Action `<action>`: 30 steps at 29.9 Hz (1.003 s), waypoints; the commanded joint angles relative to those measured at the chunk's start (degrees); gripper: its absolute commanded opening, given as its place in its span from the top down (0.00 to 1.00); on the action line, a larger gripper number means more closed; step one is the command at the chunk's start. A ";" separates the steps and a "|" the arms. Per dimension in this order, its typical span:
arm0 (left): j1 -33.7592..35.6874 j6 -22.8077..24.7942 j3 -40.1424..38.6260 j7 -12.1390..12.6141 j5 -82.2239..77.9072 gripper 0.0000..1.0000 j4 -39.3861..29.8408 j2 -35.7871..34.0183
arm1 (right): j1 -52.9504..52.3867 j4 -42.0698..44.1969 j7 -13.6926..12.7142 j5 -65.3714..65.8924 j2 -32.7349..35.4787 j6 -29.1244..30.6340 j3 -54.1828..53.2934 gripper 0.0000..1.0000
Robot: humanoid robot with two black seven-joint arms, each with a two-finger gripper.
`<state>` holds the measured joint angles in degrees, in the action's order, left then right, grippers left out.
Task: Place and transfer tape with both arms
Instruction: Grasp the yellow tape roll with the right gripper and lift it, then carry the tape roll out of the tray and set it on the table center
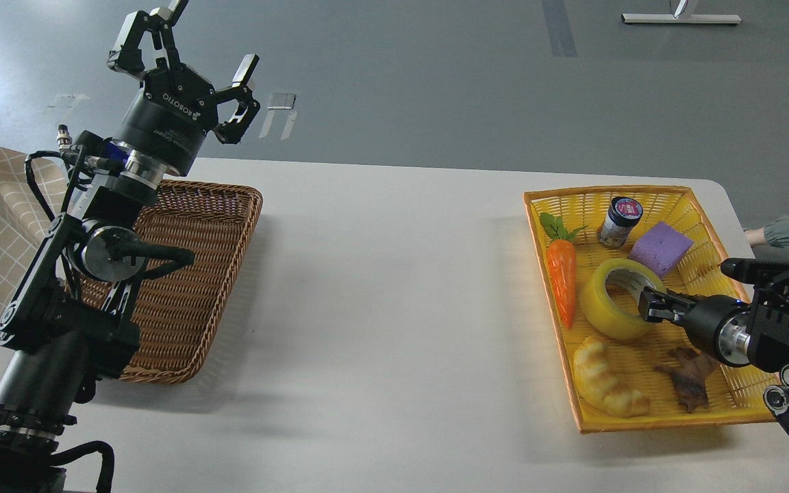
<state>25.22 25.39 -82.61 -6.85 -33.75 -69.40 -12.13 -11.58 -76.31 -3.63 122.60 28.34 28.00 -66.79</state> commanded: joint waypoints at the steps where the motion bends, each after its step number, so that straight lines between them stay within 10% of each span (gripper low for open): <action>1: 0.00 0.01 0.00 -0.01 0.00 0.02 0.06 0.00 | 0.16 -1.03 1.07 0.01 0.75 0.00 -0.36 0.79; 15: -1.05 -0.17 0.09 -0.01 -0.09 0.02 0.06 0.09 | -7.39 -7.89 8.28 -0.96 9.19 0.00 -5.37 0.85; 30: -1.14 -1.66 0.00 -0.01 -0.09 0.02 -0.20 0.09 | -25.94 -1.83 7.93 -0.52 -6.89 0.00 15.28 0.98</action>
<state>24.10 23.89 -82.58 -6.88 -33.93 -69.53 -11.88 -35.17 -80.22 4.29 122.06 24.63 28.00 -53.97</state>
